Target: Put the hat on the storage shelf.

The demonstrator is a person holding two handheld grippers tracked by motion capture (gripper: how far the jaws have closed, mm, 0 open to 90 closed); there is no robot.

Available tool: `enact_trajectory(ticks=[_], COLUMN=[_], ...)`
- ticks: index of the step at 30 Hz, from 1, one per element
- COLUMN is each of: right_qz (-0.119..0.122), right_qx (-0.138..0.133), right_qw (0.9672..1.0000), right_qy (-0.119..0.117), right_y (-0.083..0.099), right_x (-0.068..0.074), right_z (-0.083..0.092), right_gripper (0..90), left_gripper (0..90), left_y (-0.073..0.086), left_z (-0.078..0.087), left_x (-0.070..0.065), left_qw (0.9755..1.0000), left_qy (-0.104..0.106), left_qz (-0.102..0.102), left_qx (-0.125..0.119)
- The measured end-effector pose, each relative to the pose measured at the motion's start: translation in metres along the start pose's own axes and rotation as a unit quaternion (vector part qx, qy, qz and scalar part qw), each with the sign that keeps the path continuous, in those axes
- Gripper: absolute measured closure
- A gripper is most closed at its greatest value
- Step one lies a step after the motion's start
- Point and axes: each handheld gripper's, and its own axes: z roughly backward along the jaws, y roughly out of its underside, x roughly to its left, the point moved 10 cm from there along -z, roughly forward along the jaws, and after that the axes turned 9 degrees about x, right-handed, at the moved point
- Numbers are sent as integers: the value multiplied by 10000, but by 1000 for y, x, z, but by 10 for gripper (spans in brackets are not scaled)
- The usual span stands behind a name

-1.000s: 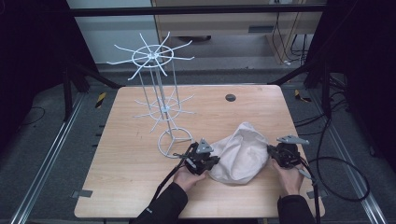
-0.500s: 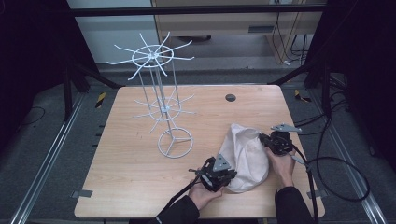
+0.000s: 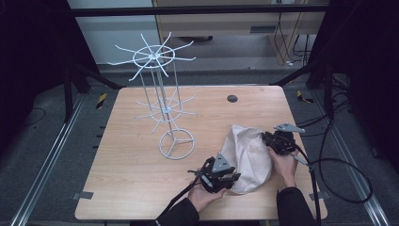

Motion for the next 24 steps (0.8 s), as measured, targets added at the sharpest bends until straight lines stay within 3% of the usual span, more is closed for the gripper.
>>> enact_trajectory(ticks=[3, 7, 10, 11, 12, 14, 16, 18, 19, 22, 24], right_qz=[-10, -33, -146, -208, -208, -207, -249, -204, -204, -232, -214], right_qx=[-195, -240, -321, -327, -327, -262, -217, -148, -148, -106, -66], right_qw=[9997, 9996, 9993, 9992, 9992, 9994, 9995, 9997, 9997, 9996, 9997], right_qy=[131, 169, 97, 81, 81, 31, 5, 1, 1, -80, -103], right_y=[-6, -6, -6, -4, -4, 1, 3, 8, 8, 11, 13], right_x=[0, 1, 5, 9, 9, 18, 22, 32, 32, 42, 51], right_z=[22, 39, 55, 63, 63, 71, 73, 80, 80, 86, 91], right_gripper=[656, 613, 577, 551, 551, 494, 483, 444, 444, 413, 398], left_gripper=[529, 473, 439, 418, 411, 393, 387, 369, 362, 350, 334], left_y=[-1, 4, 16, 26, 26, 42, 47, 62, 62, 74, 90], left_z=[23, 58, 79, 92, 92, 110, 115, 130, 130, 141, 150], left_x=[13, 38, 60, 73, 73, 89, 94, 109, 109, 122, 137], left_qw=[9996, 9981, 9960, 9948, 9948, 9932, 9925, 9897, 9897, 9866, 9833], left_qy=[-255, -586, -864, -968, -968, -1077, -1119, -1297, -1297, -1462, -1604], left_qz=[-19, 24, 127, 267, 267, 411, 447, 567, 567, 690, 840], left_qx=[-92, -176, -184, -181, -181, -190, -211, -215, -215, -222, -179])
